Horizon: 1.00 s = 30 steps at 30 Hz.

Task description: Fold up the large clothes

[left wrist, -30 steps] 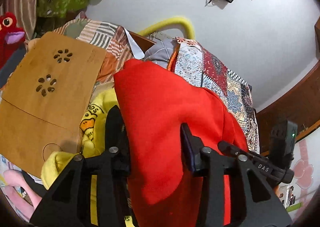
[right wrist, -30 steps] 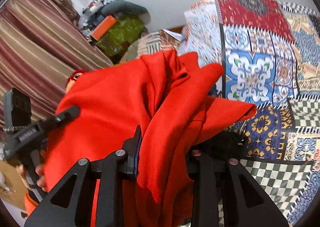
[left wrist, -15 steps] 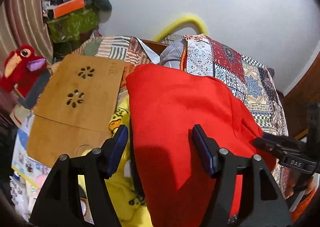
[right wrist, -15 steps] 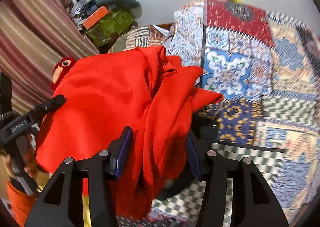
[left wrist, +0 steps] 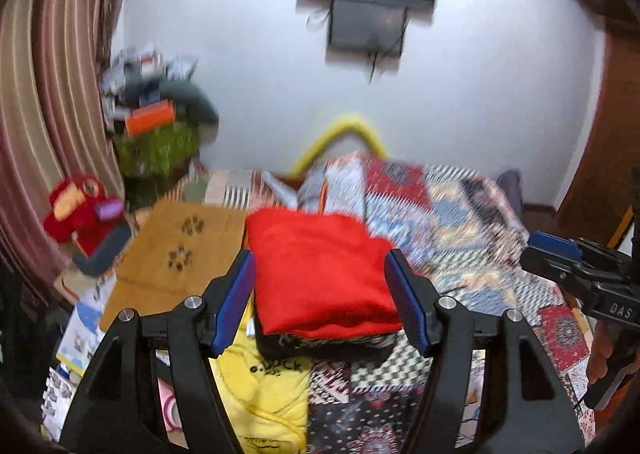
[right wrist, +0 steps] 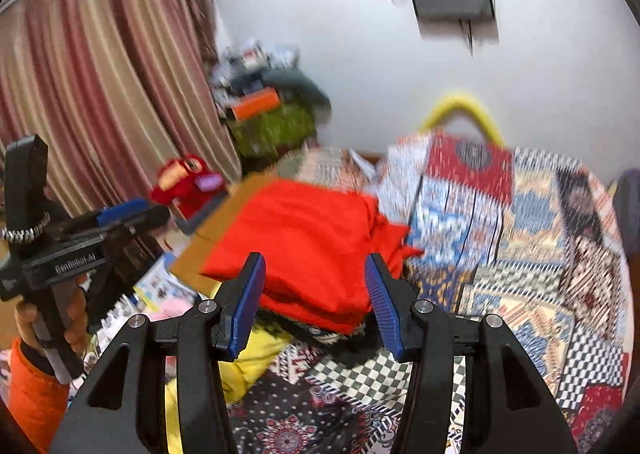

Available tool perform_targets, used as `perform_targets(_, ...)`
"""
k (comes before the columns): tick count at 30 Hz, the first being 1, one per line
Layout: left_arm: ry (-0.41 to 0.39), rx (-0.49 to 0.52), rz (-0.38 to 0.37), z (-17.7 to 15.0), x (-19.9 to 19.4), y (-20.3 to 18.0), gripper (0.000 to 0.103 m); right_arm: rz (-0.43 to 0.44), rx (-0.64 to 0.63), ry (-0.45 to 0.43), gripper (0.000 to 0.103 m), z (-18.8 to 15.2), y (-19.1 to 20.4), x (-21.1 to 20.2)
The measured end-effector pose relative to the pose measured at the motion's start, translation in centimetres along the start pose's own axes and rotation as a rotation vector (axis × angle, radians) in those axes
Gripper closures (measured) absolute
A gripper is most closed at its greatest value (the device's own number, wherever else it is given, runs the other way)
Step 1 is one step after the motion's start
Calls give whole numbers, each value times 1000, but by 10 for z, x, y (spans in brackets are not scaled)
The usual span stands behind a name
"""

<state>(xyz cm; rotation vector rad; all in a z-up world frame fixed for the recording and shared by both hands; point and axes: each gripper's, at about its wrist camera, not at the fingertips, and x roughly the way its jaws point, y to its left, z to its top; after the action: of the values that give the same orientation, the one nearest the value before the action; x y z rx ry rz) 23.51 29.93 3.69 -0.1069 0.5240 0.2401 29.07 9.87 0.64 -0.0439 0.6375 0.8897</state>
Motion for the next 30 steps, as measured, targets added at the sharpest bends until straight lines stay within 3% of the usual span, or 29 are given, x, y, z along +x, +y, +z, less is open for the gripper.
perform_targets(7,-241,48,10,-30,-122,-56,37,15,-68,-246,55,-21,39,-108)
perform_targets(10,-327,73,49,-51,-159,-76,38,11,-76,-305,55,-33,48,-136)
perform_targets(15,-403,60,60,-79,-201,-95,37,5,-86,-370,55,-58,62,-164)
perform_targets(19,-419,39,47,-89,-213,-96,35,-32,-105,-399,55,-70,69,-170)
perform_targets(24,-450,16,92,-99,-223,-98,4,-55,-113,-421,31,-79,72,-174)
perform_targets(30,-450,6,108,-103,-224,-94,0,-126,-133,-459,2,-82,76,-179)
